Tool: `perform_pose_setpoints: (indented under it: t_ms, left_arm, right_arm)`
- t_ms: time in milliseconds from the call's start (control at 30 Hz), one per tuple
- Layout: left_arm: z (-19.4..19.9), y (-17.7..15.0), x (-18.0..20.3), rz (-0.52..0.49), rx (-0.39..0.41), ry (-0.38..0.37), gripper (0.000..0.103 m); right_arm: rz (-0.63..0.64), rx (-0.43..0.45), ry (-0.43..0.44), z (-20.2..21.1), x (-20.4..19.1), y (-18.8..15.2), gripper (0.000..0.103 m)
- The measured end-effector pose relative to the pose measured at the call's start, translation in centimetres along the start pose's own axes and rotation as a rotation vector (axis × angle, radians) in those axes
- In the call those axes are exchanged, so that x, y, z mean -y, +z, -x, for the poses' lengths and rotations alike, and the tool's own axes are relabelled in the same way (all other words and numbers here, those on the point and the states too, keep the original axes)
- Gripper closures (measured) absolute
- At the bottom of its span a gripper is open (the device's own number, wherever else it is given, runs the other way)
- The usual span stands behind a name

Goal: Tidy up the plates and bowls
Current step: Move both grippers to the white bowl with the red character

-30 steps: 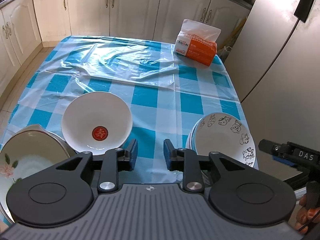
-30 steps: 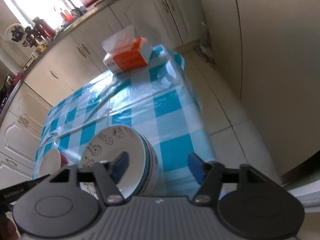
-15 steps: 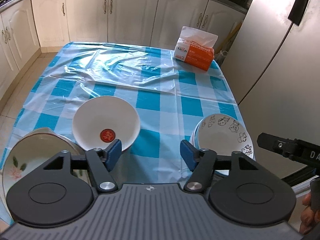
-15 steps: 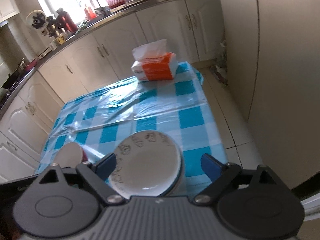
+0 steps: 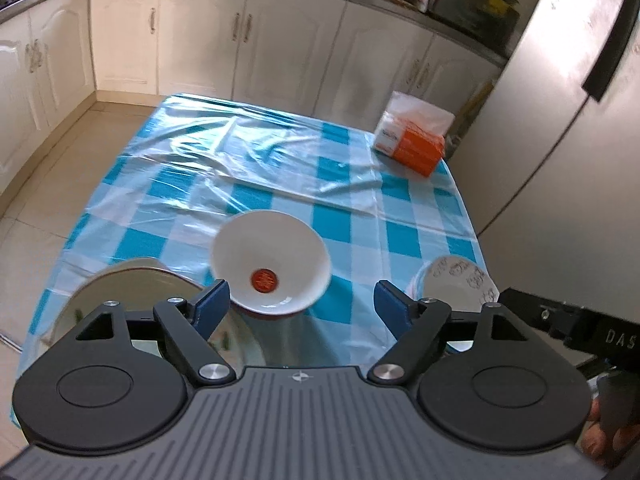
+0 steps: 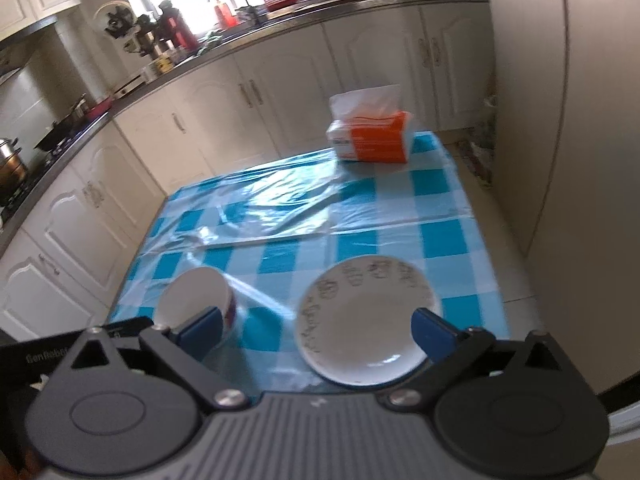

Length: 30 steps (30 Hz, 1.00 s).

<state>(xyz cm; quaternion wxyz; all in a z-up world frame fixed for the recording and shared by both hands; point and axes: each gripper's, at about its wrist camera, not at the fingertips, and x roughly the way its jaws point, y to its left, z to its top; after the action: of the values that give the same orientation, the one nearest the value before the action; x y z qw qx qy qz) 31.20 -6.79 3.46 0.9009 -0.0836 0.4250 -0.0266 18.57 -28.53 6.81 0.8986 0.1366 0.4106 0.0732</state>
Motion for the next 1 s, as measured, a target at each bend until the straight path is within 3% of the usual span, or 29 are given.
perform_pose_setpoints:
  t_ms: [1000]
  left_arm:
    - [1.1, 0.9, -12.0, 0.280, 0.068, 0.088, 0.003]
  right_arm:
    - [0.138, -0.094, 0.058, -2.9, -10.3, 1.0, 0.001]
